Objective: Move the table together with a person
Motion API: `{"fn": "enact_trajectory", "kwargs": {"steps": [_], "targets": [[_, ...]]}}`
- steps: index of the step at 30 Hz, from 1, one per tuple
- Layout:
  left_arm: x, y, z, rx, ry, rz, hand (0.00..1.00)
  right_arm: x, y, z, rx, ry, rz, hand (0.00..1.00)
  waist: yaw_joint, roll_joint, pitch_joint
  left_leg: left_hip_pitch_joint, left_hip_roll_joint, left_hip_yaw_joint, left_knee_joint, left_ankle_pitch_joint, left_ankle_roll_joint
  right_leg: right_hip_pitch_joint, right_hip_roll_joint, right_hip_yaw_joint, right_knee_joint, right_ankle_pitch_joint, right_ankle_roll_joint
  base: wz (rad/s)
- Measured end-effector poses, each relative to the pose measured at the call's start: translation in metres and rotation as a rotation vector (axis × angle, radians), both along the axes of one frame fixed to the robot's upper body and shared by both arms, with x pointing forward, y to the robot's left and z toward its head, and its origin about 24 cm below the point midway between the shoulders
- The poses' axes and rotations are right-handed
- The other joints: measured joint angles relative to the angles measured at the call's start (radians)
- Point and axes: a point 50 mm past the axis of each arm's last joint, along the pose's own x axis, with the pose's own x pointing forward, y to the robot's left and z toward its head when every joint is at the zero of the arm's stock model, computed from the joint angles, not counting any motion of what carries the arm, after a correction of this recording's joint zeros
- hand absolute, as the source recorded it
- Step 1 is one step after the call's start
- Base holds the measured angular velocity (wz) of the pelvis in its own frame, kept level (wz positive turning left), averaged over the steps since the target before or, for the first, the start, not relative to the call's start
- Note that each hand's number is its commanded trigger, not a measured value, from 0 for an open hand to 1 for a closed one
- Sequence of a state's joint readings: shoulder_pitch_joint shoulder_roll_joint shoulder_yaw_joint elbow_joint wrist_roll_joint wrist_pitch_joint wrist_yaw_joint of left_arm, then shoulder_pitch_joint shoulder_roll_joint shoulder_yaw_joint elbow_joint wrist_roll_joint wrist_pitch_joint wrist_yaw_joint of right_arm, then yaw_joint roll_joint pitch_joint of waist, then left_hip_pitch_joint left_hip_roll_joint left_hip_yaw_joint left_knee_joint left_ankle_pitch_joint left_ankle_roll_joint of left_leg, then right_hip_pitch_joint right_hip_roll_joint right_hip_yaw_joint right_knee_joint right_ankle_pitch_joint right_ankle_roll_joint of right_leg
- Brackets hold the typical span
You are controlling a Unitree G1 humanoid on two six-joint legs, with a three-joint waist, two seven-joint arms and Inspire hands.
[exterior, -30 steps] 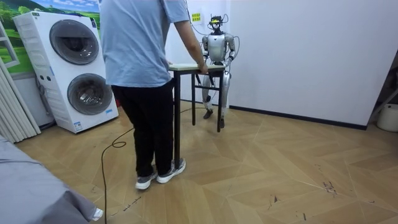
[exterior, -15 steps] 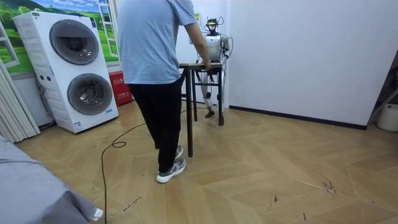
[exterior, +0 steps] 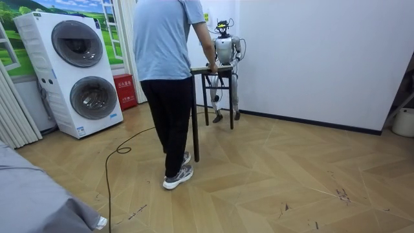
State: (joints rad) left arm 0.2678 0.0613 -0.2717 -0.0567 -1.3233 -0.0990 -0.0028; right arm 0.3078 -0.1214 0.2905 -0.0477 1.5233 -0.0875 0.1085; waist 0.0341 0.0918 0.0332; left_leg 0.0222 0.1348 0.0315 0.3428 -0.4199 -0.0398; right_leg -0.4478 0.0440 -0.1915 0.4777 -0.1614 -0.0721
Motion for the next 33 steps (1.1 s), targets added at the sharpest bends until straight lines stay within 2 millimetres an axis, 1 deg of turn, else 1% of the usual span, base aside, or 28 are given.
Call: {"fn": "enact_trajectory", "kwargs": {"steps": [1,2,3,4,5,6,8,9,10,11,12,13,14,15,16,17,18,19,20,21,22,23,24,27,29,33], "targets": [[0.000,0.003,0.000,-0.001,-0.008,0.011,1.00,0.001,0.003,0.001,0.006,-0.003,0.008,1.00,0.000,-0.008,-0.0039,-0.017,-0.011,-0.013,0.002,-0.002,0.001,-0.007,0.003,0.013,-0.076,0.068,-0.011,-0.03],[0.000,0.002,-0.001,-0.007,0.002,0.017,1.00,-0.001,0.004,0.001,0.004,-0.006,0.004,1.00,-0.014,-0.002,-0.0057,-0.030,-0.028,-0.011,0.001,-0.011,0.001,-0.021,-0.025,-0.018,-0.085,0.165,-0.024,0.43],[0.000,-0.001,-0.002,-0.015,0.011,0.013,1.00,-0.002,0.002,0.000,-0.004,-0.006,-0.003,1.00,-0.023,-0.001,-0.0052,-0.035,-0.034,0.009,-0.004,-0.007,-0.006,-0.022,-0.043,-0.040,-0.078,0.161,-0.027,0.48],[0.000,-0.001,-0.002,-0.016,0.012,0.009,1.00,-0.001,0.000,0.000,-0.007,-0.007,-0.009,1.00,-0.026,-0.005,-0.0036,-0.035,-0.037,0.018,-0.015,-0.003,-0.009,-0.022,-0.048,-0.037,-0.078,0.161,-0.028,0.23],[0.000,-0.003,-0.002,-0.020,0.016,-0.003,1.00,-0.001,-0.002,0.000,-0.003,-0.002,-0.016,1.00,-0.027,-0.015,-0.0051,-0.034,-0.047,0.024,-0.034,0.004,0.001,-0.022,-0.058,-0.034,-0.078,0.164,-0.026,0.07],[-0.001,-0.003,-0.003,-0.020,0.020,-0.007,1.00,-0.002,-0.002,-0.001,-0.002,0.004,-0.016,1.00,-0.027,-0.022,-0.0046,-0.031,-0.055,0.023,-0.037,0.012,0.003,-0.020,-0.063,-0.030,-0.079,0.171,-0.023,0.03],[-0.002,-0.003,-0.009,-0.013,0.047,-0.007,1.00,-0.004,-0.005,-0.006,-0.008,0.027,-0.014,1.00,-0.030,-0.042,-0.0054,-0.026,-0.079,0.032,-0.034,0.027,0.019,-0.004,-0.077,-0.014,-0.106,0.207,-0.012,-0.05],[-0.003,-0.002,-0.010,-0.013,0.053,-0.006,1.00,-0.005,-0.005,-0.008,-0.007,0.037,-0.012,1.00,-0.029,-0.049,-0.0049,-0.029,-0.088,0.042,-0.025,0.034,0.030,0.005,-0.081,-0.005,-0.129,0.243,-0.004,-0.10],[-0.003,-0.002,-0.011,-0.011,0.056,-0.006,1.00,-0.005,-0.005,-0.009,-0.009,0.040,-0.010,1.00,-0.030,-0.052,-0.0042,-0.033,-0.094,0.045,-0.020,0.037,0.035,0.009,-0.085,-0.004,-0.143,0.263,0.000,-0.09],[-0.004,-0.003,-0.013,-0.010,0.071,-0.006,1.00,-0.006,-0.005,-0.011,-0.010,0.049,-0.010,1.00,-0.033,-0.053,-0.0043,-0.038,-0.106,0.050,-0.014,0.047,0.049,0.021,-0.091,0.004,-0.175,0.310,0.016,0.00],[-0.005,-0.003,-0.014,-0.010,0.076,-0.006,1.00,-0.006,-0.005,-0.011,-0.011,0.052,-0.009,1.00,-0.034,-0.059,-0.0044,-0.050,-0.116,0.055,-0.015,0.065,0.066,0.027,-0.102,0.030,-0.218,0.364,0.045,0.00],[-0.005,-0.003,-0.014,-0.007,0.076,-0.006,1.00,-0.006,-0.006,-0.011,-0.015,0.053,-0.006,1.00,-0.038,-0.064,-0.0047,-0.057,-0.124,0.064,-0.016,0.074,0.074,0.031,-0.108,0.045,-0.240,0.390,0.064,0.16],[-0.005,-0.002,-0.015,-0.003,0.079,-0.007,1.00,-0.007,-0.005,-0.012,-0.010,0.059,-0.004,1.00,-0.054,-0.072,-0.0043,-0.071,-0.132,0.103,-0.015,0.090,0.086,0.035,-0.121,0.068,-0.250,0.414,0.092,0.46],[-0.006,-0.004,-0.017,0.009,0.094,-0.018,1.00,-0.013,-0.006,-0.016,-0.006,0.080,-0.014,1.00,-0.064,-0.071,-0.0039,-0.069,-0.116,0.167,-0.017,0.104,0.088,0.037,-0.144,0.052,-0.156,0.332,0.093,0.59],[-0.006,-0.004,-0.017,0.017,0.098,-0.023,1.00,-0.017,-0.006,-0.017,-0.001,0.088,-0.023,1.00,-0.066,-0.071,-0.0038,-0.064,-0.107,0.193,-0.023,0.110,0.086,0.040,-0.157,0.041,-0.082,0.262,0.094,0.70],[-0.007,-0.005,-0.018,0.036,0.100,-0.033,1.00,-0.022,-0.005,-0.020,0.013,0.102,-0.037,1.00,-0.069,-0.076,-0.0057,-0.050,-0.097,0.248,-0.053,0.134,0.081,0.067,-0.178,0.023,0.043,0.134,0.096,0.50],[-0.007,-0.005,-0.018,0.041,0.101,-0.037,1.00,-0.024,-0.006,-0.021,0.015,0.107,-0.038,1.00,-0.062,-0.077,-0.0067,-0.044,-0.098,0.281,-0.081,0.156,0.081,0.104,-0.192,0.027,0.114,0.054,0.106,0.32],[-0.007,-0.005,-0.018,0.043,0.100,-0.037,1.00,-0.024,-0.005,-0.021,0.017,0.108,-0.037,1.00,-0.053,-0.077,-0.0068,-0.043,-0.099,0.294,-0.086,0.162,0.081,0.125,-0.198,0.028,0.128,0.027,0.114,-0.10],[-0.007,-0.003,-0.018,0.045,0.101,-0.032,1.00,-0.024,-0.004,-0.021,0.022,0.109,-0.032,1.00,-0.028,-0.078,-0.0070,-0.047,-0.101,0.306,-0.084,0.165,0.079,0.174,-0.195,0.044,0.100,-0.015,0.123,-0.41],[-0.008,-0.003,-0.018,0.046,0.103,-0.029,1.00,-0.025,-0.002,-0.021,0.025,0.111,-0.029,1.00,-0.005,-0.083,-0.0080,-0.044,-0.108,0.309,-0.080,0.169,0.074,0.206,-0.176,0.058,0.030,-0.024,0.128,-0.47],[-0.008,-0.002,-0.019,0.048,0.104,-0.028,1.00,-0.025,-0.003,-0.021,0.024,0.112,-0.031,1.00,0.006,-0.083,-0.0081,-0.042,-0.110,0.308,-0.082,0.171,0.073,0.215,-0.170,0.056,0.002,-0.023,0.126,-0.45],[-0.008,-0.002,-0.019,0.050,0.106,-0.029,1.00,-0.024,-0.003,-0.021,0.022,0.115,-0.037,1.00,0.027,-0.083,-0.0081,-0.041,-0.113,0.297,-0.085,0.173,0.072,0.237,-0.158,0.053,-0.053,-0.016,0.113,-0.32],[-0.009,-0.002,-0.019,0.054,0.109,-0.029,1.00,-0.024,-0.002,-0.022,0.019,0.120,-0.037,1.00,0.040,-0.083,-0.0082,-0.040,-0.109,0.289,-0.085,0.174,0.070,0.261,-0.143,0.049,-0.100,-0.001,0.098,-0.24],[-0.012,-0.001,-0.021,0.056,0.116,-0.021,1.00,-0.024,-0.001,-0.022,0.012,0.122,-0.033,1.00,0.048,-0.089,-0.0073,-0.039,-0.089,0.287,-0.090,0.177,0.065,0.293,-0.120,0.039,-0.172,0.036,0.093,-0.03],[-0.014,-0.001,-0.021,0.054,0.115,-0.013,1.00,-0.023,-0.001,-0.021,0.007,0.118,-0.029,1.00,0.049,-0.091,-0.0070,-0.040,-0.079,0.284,-0.090,0.177,0.065,0.302,-0.115,0.035,-0.190,0.045,0.093,0.04],[-0.015,0.000,-0.020,0.056,0.109,0.004,1.00,-0.022,0.003,-0.020,0.004,0.108,-0.033,1.00,0.052,-0.101,-0.0057,-0.046,-0.078,0.261,-0.088,0.178,0.063,0.315,-0.113,0.011,-0.206,0.044,0.093,0.15]]}}
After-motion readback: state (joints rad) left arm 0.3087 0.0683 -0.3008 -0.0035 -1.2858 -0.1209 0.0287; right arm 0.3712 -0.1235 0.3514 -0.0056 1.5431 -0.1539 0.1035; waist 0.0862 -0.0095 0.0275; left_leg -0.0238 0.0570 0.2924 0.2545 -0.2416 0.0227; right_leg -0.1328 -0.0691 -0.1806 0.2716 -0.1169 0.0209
